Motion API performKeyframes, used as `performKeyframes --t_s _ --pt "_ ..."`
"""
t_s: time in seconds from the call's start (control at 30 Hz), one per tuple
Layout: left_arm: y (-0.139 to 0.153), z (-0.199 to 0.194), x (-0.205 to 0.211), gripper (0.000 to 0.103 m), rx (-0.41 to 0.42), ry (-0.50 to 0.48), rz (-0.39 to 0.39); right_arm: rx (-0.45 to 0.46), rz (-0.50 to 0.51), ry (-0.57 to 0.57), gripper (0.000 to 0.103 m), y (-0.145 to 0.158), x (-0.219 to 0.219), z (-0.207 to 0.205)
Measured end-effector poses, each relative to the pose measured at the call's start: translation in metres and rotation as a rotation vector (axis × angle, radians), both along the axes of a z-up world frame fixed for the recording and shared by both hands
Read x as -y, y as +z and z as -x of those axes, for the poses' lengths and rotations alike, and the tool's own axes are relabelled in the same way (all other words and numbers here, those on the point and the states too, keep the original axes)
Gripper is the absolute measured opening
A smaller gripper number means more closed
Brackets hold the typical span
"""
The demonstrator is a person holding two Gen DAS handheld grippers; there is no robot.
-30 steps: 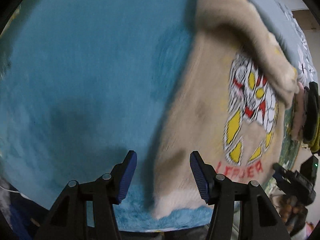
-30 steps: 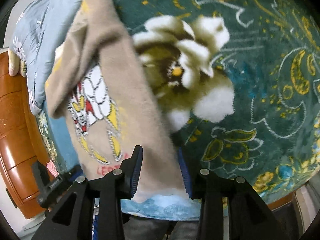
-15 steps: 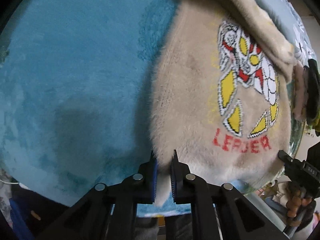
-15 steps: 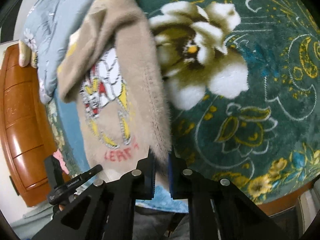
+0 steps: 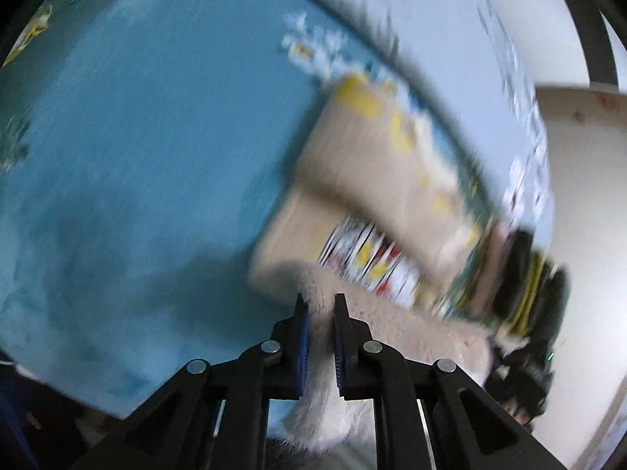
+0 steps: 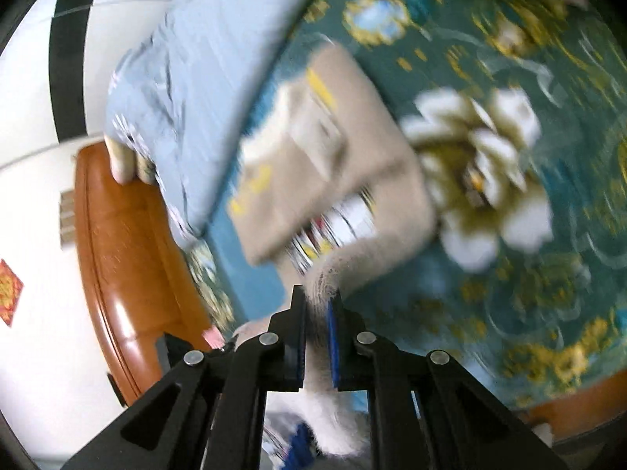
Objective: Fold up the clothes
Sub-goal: 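Grasp the sweater hem with the left tool while the right tool grasps it too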
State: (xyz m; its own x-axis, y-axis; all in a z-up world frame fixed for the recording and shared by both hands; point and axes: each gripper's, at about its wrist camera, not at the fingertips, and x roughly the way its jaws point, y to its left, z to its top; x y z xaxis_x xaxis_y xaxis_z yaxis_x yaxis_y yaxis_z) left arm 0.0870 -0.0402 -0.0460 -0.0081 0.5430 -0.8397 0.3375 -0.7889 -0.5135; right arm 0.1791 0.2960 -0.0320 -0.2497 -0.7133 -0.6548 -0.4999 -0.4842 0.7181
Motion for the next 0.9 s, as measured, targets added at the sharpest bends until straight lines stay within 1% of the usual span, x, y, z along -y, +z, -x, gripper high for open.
performKeyframes --t_s 0.07,0.13,0.3,0.37,0.47,0.53,0.63,0.67,0.7,0.73,0.77,0.8,0.83,0.87,0.9 --pt "0.001 0.032 -0.006 0.011 -0.012 0.054 -0.013 -0.006 0.007 -0.024 0.01 -0.001 0.001 0.026" --pt "-0.004 0.053 -0.013 0.011 -0.009 0.106 -0.039 0.005 0.004 -0.048 0.01 -0.007 0.004 0.045" --pt "-0.025 0.092 -0.035 0.011 0.013 0.159 -0.064 0.051 -0.004 -0.088 0.01 -0.029 0.0 0.077" --pt "-0.033 0.104 -0.04 0.011 0.024 0.166 -0.066 0.07 -0.01 -0.09 0.01 -0.039 -0.003 0.086" --pt "-0.045 0.113 -0.042 0.013 0.05 0.182 -0.06 0.1 -0.006 -0.096 0.012 -0.047 -0.019 0.088" --pt "-0.055 0.118 -0.043 0.013 0.069 0.205 -0.062 0.121 -0.002 -0.105 0.013 -0.055 -0.024 0.091" --pt "-0.066 0.121 -0.041 0.016 0.085 0.268 -0.075 0.137 -0.016 -0.095 0.014 -0.063 -0.026 0.101" --pt "-0.067 0.12 -0.04 0.021 0.087 0.282 -0.085 0.14 -0.024 -0.086 0.015 -0.065 -0.026 0.105" --pt "-0.066 0.12 -0.037 0.028 0.083 0.297 -0.101 0.141 -0.027 -0.083 0.015 -0.066 -0.026 0.108" --pt "-0.066 0.12 -0.035 0.032 0.072 0.314 -0.123 0.139 -0.031 -0.083 0.016 -0.067 -0.026 0.11" --pt "-0.064 0.119 -0.033 0.042 0.057 0.332 -0.143 0.129 -0.036 -0.087 0.019 -0.065 -0.027 0.112" --pt "-0.062 0.119 -0.031 0.049 0.04 0.35 -0.166 0.12 -0.041 -0.092 0.025 -0.063 -0.029 0.115" --pt "-0.06 0.119 -0.029 0.051 0.023 0.363 -0.184 0.11 -0.047 -0.096 0.03 -0.062 -0.03 0.117" --pt "-0.058 0.12 -0.028 0.053 0.013 0.358 -0.182 0.101 -0.052 -0.1 0.037 -0.06 -0.032 0.119" --pt "-0.055 0.121 -0.028 0.054 0.004 0.342 -0.167 0.092 -0.057 -0.1 0.039 -0.058 -0.034 0.121"
